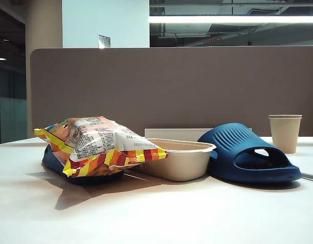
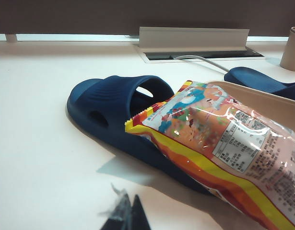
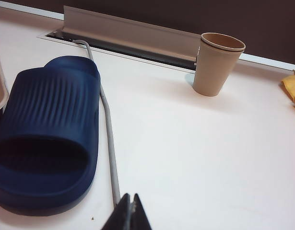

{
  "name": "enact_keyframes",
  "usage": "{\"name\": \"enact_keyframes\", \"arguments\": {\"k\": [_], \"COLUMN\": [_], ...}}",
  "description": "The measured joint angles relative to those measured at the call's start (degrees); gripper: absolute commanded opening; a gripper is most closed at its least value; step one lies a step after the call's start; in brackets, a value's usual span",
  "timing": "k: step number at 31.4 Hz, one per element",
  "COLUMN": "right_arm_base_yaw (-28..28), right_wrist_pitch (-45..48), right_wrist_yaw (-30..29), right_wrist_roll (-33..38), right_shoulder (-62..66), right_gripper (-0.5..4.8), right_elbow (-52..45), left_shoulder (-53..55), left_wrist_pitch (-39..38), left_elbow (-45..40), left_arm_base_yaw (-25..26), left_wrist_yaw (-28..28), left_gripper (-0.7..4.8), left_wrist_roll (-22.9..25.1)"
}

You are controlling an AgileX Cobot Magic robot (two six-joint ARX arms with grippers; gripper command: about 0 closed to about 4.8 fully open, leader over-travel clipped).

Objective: Pick up a bag of chips and put them in the box.

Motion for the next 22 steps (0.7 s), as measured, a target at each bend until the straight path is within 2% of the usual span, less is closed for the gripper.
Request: {"name": "enact_keyframes", "arguments": {"k": [14,16,19,22], "right_arm_base_yaw": [0.0,0.0,0.0,0.0], "right_wrist_pitch": [0.0,0.0,0.0,0.5], "right_wrist_yaw": [0.0,0.0,-1.1,-5.5], "right_wrist_roll": [0.0,0.0,0.0,1.8], "right_shoulder": [0.0,0.0,0.0,0.0], "right_gripper": [-0.01,-0.01,-0.01,-0.01], "right_elbow": [0.0,0.0,0.0,0.0], "left_shoulder": [0.0,0.0,0.0,0.0], "left_wrist_pitch": [0.0,0.0,0.0,1.0], "left_elbow": [0.0,0.0,0.0,0.0], "left_arm_base_yaw": [0.0,0.0,0.0,0.0], "left_wrist_yaw": [0.0,0.0,0.1,0.2], "left_gripper": [-0.06,-0.06,-0.06,-0.06], "left_wrist_roll": [-0.4,-3.2,-11.7,-18.4]}}
